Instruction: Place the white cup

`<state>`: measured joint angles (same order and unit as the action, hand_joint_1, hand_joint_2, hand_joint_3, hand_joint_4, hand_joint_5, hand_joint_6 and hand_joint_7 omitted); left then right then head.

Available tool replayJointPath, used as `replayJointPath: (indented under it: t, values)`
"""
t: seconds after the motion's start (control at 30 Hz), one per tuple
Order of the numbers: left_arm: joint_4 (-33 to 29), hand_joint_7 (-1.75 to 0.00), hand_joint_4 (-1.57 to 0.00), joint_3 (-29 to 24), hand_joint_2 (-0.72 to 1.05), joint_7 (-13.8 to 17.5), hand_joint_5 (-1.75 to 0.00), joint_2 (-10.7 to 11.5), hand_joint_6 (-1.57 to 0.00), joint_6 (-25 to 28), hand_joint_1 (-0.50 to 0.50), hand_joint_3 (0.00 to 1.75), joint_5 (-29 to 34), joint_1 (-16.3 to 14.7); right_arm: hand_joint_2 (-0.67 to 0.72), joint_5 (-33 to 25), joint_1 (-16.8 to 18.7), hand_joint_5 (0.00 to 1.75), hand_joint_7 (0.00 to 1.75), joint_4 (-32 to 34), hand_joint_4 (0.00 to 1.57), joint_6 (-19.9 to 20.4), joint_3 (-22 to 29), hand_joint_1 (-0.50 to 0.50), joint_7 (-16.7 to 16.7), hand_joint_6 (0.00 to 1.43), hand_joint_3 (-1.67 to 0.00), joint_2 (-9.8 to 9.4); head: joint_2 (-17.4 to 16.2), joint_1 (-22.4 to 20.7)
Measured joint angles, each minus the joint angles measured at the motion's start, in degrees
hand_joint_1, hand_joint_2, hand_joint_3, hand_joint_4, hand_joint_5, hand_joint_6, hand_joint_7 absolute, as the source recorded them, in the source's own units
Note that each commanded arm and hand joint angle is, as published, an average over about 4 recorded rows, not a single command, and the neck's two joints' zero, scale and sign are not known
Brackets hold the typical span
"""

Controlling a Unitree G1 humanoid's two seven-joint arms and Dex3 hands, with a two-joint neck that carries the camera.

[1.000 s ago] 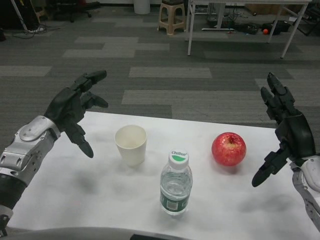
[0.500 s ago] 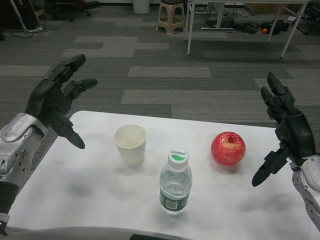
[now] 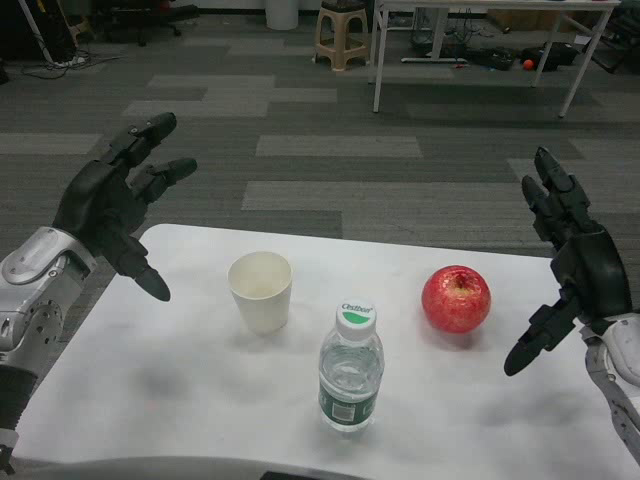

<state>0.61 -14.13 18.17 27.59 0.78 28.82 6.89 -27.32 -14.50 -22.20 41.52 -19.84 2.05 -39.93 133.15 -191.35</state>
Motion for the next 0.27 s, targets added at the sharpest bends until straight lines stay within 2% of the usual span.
replayJointPath:
  t: [0.27]
  values:
    - [-0.5,-0.28,0.00,0.0,-0.28,0.0,-0.72,0.0,0.00,0.0,-0.50,0.09,0.2,0.0,0.60,0.0,0.0,0.00,0.00,0.0,0.00,0.0,0.0,-0.46,0.0,0.00,0.00,-0.05,0.1,0.1]
